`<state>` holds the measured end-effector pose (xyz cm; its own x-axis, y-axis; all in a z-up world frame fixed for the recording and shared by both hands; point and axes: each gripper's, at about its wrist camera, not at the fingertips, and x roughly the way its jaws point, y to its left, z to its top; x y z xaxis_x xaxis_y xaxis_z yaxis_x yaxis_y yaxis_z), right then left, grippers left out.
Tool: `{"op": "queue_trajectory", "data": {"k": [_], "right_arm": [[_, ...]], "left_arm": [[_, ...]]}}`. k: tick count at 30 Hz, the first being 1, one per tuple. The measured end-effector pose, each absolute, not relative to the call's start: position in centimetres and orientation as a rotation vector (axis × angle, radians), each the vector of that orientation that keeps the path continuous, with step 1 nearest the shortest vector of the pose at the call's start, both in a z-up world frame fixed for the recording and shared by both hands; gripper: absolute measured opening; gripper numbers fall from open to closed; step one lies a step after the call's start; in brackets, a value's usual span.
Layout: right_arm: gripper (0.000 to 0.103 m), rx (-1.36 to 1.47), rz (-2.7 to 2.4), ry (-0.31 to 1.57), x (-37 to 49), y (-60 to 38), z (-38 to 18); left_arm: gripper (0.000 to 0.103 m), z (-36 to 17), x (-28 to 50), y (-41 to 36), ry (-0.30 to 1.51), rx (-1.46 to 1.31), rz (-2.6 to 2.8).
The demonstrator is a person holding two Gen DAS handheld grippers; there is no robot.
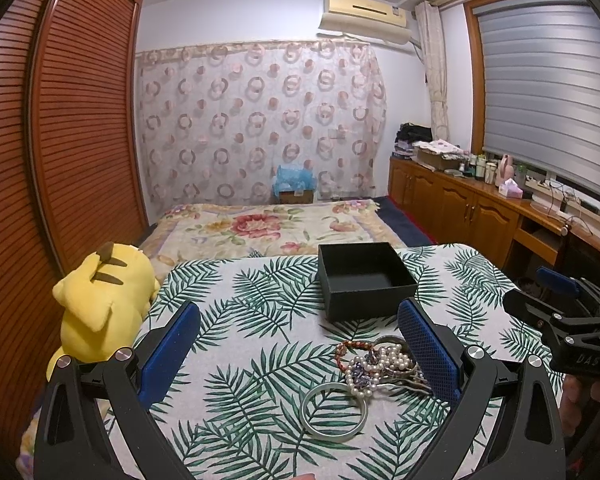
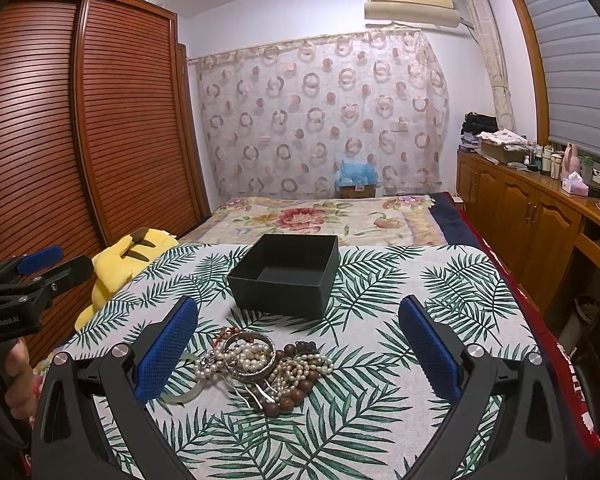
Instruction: Organize jewelry
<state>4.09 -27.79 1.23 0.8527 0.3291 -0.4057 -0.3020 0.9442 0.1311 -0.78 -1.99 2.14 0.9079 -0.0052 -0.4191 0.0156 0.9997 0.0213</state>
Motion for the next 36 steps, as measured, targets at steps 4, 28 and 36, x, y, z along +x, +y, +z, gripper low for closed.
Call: {"op": "queue_trajectory", "data": {"k": [4, 28, 36], "right_arm": [[0.101, 0.062, 0.333, 0.439, 4.1, -27.7, 1.2], [0.082, 0.020, 0.494, 0.581, 6.6, -24.5, -2.8], [0.074, -0.072, 0.597, 0.683, 8.8, -22.5, -5.4]], "left_arm": [[0.096, 2.6, -0.7, -2.9, 0.433, 0.026, -0.012], [0.096, -1.5, 0.4, -0.7, 0.551, 0.002, -0.029], [0.096, -3.6, 1.1, 0.3, 0.613, 0.006, -0.046]]}}
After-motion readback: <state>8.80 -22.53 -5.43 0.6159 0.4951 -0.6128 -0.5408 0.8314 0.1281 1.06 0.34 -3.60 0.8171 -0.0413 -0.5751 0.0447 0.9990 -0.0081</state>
